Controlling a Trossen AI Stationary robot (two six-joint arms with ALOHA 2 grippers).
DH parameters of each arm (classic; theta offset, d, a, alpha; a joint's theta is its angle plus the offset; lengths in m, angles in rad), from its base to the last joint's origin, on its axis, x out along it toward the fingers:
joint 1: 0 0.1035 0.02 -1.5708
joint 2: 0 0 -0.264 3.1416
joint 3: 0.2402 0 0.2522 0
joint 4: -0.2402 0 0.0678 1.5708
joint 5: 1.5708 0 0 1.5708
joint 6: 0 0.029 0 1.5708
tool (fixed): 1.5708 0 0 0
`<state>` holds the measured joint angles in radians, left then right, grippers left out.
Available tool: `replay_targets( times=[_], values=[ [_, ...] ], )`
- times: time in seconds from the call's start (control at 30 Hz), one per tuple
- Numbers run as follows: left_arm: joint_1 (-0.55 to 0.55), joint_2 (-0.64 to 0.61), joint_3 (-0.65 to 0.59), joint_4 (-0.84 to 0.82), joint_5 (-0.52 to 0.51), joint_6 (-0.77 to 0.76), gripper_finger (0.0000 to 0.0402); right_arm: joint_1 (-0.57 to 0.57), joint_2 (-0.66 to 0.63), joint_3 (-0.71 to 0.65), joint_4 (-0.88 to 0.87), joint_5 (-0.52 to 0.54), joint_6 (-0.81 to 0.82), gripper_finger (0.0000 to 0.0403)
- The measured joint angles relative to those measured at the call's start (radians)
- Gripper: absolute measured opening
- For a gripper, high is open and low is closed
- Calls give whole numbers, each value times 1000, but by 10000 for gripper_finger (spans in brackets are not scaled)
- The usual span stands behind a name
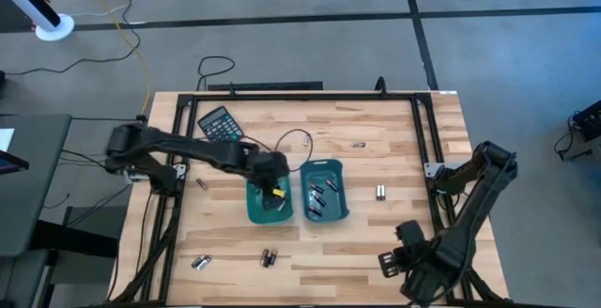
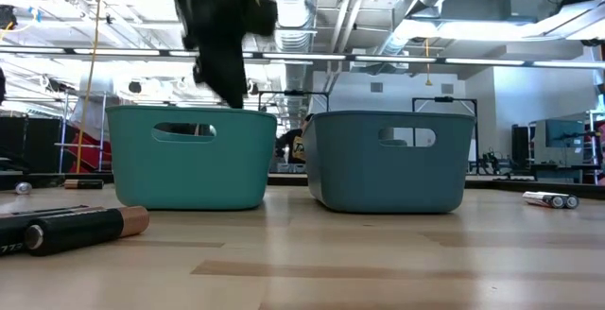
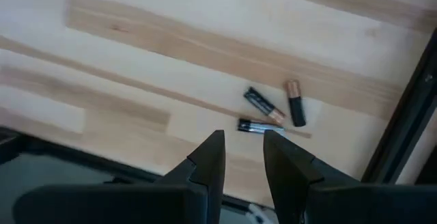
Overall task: Sort batteries
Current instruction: Put the black battery into the blue bin
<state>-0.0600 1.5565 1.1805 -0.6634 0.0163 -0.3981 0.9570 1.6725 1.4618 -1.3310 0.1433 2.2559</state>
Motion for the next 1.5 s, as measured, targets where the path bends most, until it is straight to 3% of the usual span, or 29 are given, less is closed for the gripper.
replay_targets(
  times=[0.17,0.3,0.47,0.63,0.9,1.33,1.5],
  values=[
    [-109,-163,0,-15,-74,-57,178,14,-14,-120,148,-33,4,118],
    [-253,-254,0,-14,-219,-106,178,27,-40,-214,241,-47,4,118],
    [-418,-303,0,-10,-354,-128,178,46,-95,-353,343,-159,3,118],
    [-510,-305,-1,-10,-423,-200,178,42,-124,-469,461,-175,-76,118],
    [-557,-295,-2,-4,-455,-324,178,-2,-115,-560,561,-226,-240,118],
    [-576,-294,-2,2,-487,-403,178,-12,-119,-710,700,-266,-259,117],
    [-576,-294,-2,3,-493,-403,178,-14,-121,-744,692,-264,-240,77]
  ],
)
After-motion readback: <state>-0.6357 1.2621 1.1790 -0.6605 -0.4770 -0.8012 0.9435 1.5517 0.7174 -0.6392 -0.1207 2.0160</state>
